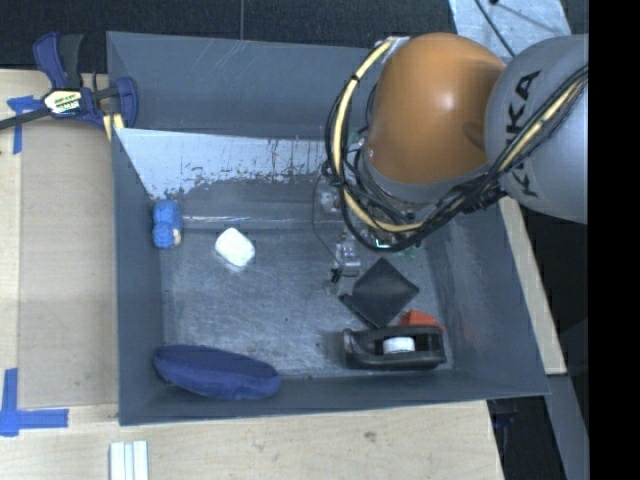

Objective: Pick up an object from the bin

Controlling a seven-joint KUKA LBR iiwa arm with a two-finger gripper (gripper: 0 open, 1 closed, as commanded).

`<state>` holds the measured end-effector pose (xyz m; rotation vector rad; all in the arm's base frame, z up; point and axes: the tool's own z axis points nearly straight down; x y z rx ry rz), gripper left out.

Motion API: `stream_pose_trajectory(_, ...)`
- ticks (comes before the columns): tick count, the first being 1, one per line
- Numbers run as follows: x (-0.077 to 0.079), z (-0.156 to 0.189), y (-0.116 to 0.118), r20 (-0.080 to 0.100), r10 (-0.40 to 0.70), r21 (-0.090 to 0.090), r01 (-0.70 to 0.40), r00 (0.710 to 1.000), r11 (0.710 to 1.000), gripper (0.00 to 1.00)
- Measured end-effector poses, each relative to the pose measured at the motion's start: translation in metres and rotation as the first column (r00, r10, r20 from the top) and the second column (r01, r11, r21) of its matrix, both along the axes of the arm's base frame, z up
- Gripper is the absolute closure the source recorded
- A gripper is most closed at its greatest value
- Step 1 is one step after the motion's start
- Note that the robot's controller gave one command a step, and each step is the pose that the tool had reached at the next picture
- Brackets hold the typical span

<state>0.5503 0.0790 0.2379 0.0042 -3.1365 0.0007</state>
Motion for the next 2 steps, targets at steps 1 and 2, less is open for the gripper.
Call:
stream_pose_trajectory(1, -0.024, 0.035, 0.043, 0.012, 0.295, 0.001, -0.295, 0.955, 0.956, 0.00)
stream_pose_trajectory(2, -0.029, -0.077, 0.083, 0.001, 0.368, 0.002, -0.368, 0.930, 0.930, 0.00)
